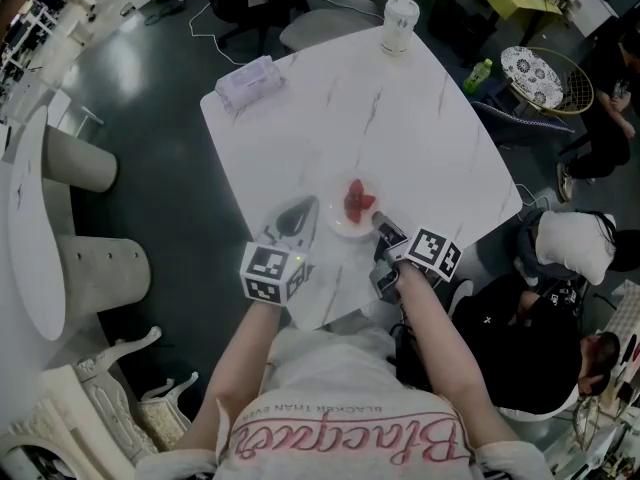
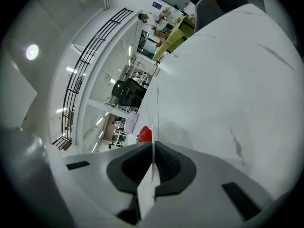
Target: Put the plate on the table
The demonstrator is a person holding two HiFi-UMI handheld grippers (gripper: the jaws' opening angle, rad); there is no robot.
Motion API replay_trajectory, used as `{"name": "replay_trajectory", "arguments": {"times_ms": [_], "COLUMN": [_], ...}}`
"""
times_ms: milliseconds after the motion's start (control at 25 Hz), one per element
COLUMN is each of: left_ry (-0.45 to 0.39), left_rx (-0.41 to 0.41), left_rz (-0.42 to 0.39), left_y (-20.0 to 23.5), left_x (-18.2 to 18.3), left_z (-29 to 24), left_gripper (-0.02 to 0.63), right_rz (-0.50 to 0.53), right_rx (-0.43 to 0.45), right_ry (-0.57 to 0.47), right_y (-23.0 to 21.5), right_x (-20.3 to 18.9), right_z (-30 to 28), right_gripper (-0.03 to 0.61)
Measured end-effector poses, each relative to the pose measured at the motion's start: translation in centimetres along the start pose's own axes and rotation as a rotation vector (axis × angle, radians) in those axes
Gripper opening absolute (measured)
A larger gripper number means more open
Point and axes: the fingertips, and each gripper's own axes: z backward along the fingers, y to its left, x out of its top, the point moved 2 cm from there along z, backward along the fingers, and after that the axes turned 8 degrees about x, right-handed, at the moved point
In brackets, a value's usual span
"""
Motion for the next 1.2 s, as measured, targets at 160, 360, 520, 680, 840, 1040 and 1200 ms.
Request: {"name": "replay_trajectory", "arguments": {"times_ms": [160,360,520,680,840,1040,1200], "left_ry": [0.018,0.030,0.039,0.050,0.052,0.048,0.034], "left_rx": [-0.019,-0.023,-0.021,-0.012,-0.004,-0.003,-0.007], "left_rz": [0.005,0.008,0.005,0.012,0.014,0.012,0.026], "left_y": [0.1,0.2,0.4,0.9,1.2,1.3,1.0], "left_x": [-0.5,-1.1,-1.4,-1.8,-1.9,-1.8,-1.5], "left_z": [-0.7,-1.2,-1.3,-1.2,-1.2,-0.9,-0.6], "left_gripper": [0.003,0.003,0.003,0.003,0.003,0.003,0.003], "right_rz": [0.080,0.216,0.385,0.520,0.656,0.648,0.640], "right_rx": [-0.062,-0.183,-0.309,-0.428,-0.512,-0.499,-0.481], "right_ry": [0.026,0.068,0.099,0.139,0.149,0.133,0.126], "right_y": [-0.8,-1.8,-2.3,-3.3,-3.6,-3.5,-3.6], "right_x": [0.2,0.5,1.1,1.2,1.3,1.2,1.3], "right_z": [-0.5,-0.9,-1.3,-1.7,-1.8,-1.7,-1.6], "right_gripper": [0.012,0.016,0.042,0.066,0.086,0.088,0.091]}}
